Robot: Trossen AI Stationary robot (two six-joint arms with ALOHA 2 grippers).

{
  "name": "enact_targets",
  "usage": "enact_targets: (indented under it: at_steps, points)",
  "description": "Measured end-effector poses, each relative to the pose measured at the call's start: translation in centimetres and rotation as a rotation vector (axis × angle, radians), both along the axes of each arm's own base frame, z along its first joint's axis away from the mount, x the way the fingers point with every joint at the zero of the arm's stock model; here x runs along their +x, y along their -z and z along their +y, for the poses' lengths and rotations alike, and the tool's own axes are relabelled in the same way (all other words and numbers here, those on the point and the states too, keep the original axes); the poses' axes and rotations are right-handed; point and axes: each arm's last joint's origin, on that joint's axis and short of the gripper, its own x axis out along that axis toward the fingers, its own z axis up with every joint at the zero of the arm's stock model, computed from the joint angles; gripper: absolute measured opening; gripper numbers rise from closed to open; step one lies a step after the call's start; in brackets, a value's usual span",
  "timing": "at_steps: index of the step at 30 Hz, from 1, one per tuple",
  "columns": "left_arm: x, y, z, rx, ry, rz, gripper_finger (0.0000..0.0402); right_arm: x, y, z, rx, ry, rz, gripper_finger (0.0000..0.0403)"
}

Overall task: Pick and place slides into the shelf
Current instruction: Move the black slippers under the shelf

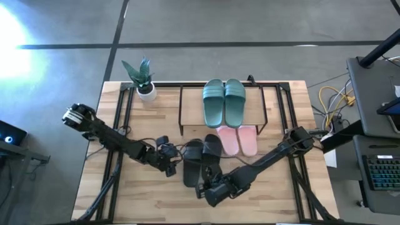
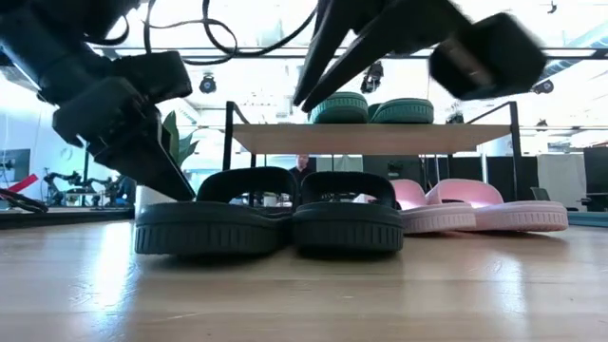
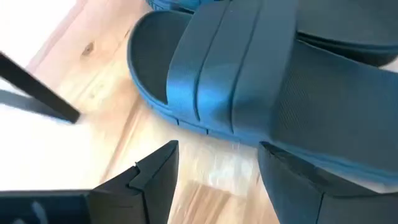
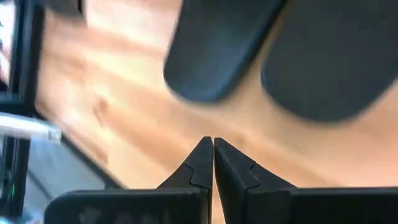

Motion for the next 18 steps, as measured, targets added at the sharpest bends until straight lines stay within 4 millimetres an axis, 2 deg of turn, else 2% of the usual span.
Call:
enact_targets:
  at_steps: [4,6,11,18]
  points:
    - [-1.2,-1.0,-0.3,-0.121,0.028,0.035,0.0205,-0.9,0.1,1.5,0.075,-0.036,0.033,0.0009]
    - [-1.8,-1.3,-0.8,-0.198,0.05,0.044,0.0205,-1.5,0.2,2.1,0.102,0.01,0.058,0.0009]
    - [-1.9,-1.6,-2.5,-0.25,0.123,-0.028,0.0205,-3.5,1.4,2.0,0.087,0.191,0.186,0.0009]
    - [-0.8,-0.6,-4.8,-0.316,0.216,-0.064,0.0205,-3.0,1.4,1.8,0.098,0.171,0.162,0.0009]
